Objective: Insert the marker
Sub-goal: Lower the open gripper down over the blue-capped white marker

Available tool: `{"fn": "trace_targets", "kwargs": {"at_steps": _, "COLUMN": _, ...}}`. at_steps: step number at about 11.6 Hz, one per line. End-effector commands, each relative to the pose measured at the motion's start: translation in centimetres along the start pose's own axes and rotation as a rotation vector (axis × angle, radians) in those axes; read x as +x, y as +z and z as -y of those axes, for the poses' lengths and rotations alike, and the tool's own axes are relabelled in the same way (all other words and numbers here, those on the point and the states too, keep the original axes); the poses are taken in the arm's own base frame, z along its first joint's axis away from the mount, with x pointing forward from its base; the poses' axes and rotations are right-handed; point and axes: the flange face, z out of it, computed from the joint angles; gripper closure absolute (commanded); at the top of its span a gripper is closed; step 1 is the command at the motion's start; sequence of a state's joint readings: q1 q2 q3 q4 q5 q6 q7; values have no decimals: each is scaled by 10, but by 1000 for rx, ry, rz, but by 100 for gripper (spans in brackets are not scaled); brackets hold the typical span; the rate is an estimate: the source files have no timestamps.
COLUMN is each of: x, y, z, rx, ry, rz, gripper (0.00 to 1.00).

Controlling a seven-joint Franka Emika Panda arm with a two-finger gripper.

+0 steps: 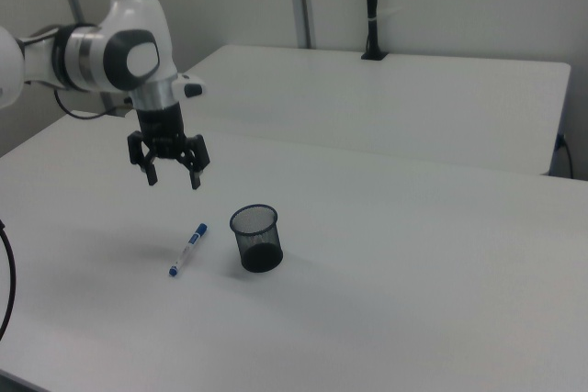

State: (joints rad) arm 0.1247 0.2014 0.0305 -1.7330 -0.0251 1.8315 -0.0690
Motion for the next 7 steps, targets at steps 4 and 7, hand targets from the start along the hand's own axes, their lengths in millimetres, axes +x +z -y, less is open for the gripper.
{"fn": "trace_targets", "kwargs": {"at_steps": 4, "x": 25, "y": 82, "z": 16, "rx": -41, "ry": 33, "rz": -43, "gripper": 10}}
{"fn": "trace_targets", "kwargs": {"at_steps": 7, "x": 34, "y": 108, "z": 17, "rx": -65, "ry": 38, "rz": -41, "gripper": 29}}
